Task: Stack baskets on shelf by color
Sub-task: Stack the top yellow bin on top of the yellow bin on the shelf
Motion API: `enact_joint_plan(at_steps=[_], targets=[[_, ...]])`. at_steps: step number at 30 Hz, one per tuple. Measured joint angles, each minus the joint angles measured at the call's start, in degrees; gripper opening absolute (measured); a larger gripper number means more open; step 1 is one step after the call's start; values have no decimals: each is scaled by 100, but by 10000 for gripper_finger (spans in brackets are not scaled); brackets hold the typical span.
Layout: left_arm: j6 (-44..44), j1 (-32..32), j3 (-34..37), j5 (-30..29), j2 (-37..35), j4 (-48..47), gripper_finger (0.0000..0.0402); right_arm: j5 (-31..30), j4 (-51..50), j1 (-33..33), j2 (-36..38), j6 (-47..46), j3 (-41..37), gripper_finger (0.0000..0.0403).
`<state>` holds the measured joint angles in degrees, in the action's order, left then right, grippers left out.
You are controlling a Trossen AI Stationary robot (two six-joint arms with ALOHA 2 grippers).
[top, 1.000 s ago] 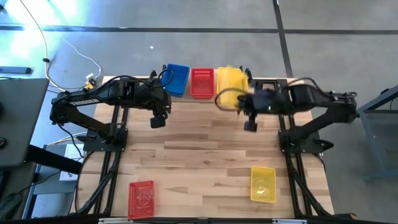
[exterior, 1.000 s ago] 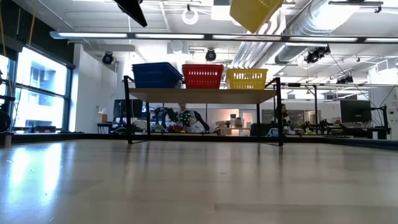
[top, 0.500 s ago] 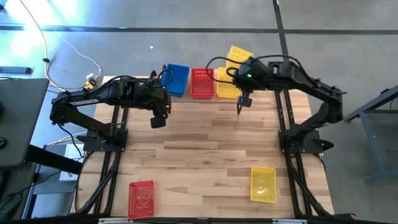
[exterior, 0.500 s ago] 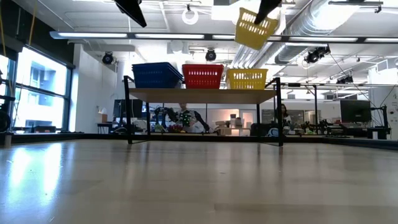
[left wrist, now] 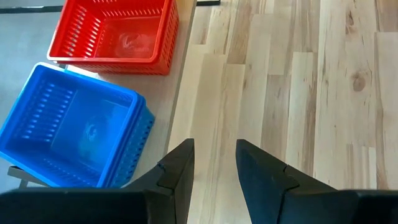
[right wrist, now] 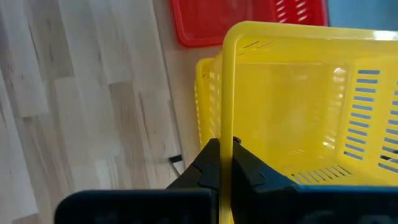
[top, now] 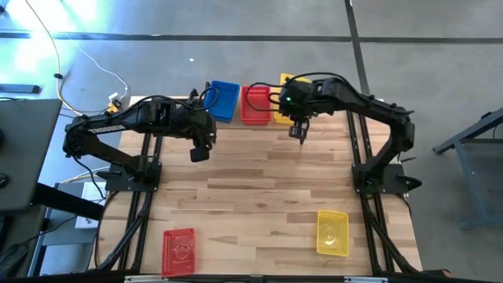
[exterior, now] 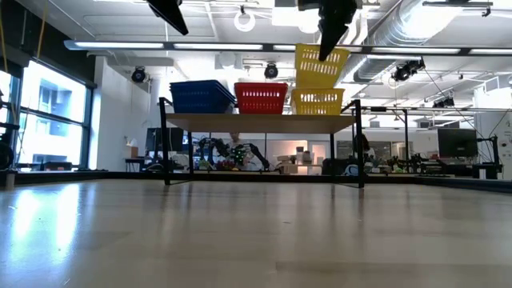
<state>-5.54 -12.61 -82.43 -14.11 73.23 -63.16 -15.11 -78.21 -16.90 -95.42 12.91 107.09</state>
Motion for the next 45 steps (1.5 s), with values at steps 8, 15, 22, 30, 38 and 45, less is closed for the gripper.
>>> enact_joint_plan(at_steps=[8, 15, 22, 30, 38, 45], targets=[[0, 1, 0, 0, 0, 0, 110, 90, -38, -206, -270, -133, 0, 0], [-20, 1, 0, 0, 0, 2, 110, 213, -70, -335, -316, -82, 0, 0], [-17, -1, 0, 0, 0, 2, 110, 393, -171, -413, -436, 92, 7, 0], [-9, -1, 0, 2, -2, 2, 110, 186, -188, -413, -517, 121, 7, 0], [-12, -1, 0, 0, -2, 1, 110, 172, -283, -413, -517, 262, 4, 29], [43, -1, 0, 2, -2, 0, 110, -159, -297, -377, -517, 260, 5, 81]])
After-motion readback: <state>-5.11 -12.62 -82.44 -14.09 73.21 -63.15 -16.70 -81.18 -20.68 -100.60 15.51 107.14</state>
